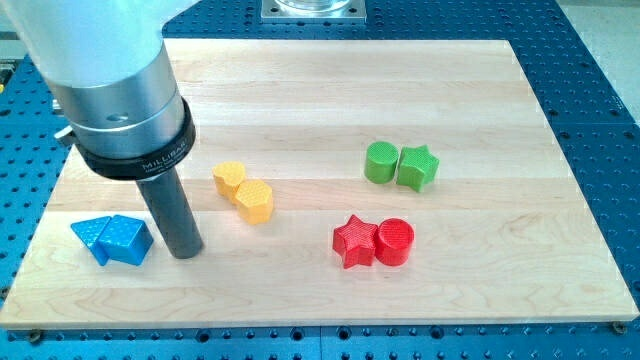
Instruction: Push the blue blocks to the left edge of the board
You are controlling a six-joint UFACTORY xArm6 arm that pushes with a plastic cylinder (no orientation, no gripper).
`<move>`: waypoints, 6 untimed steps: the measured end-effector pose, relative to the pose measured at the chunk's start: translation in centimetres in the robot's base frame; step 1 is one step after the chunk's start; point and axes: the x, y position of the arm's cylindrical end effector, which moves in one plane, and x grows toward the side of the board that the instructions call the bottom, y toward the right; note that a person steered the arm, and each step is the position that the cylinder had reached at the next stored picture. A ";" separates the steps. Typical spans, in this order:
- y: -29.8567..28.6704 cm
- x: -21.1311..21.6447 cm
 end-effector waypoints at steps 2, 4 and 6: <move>-5.5 0.0; -4.7 0.0; -3.2 0.0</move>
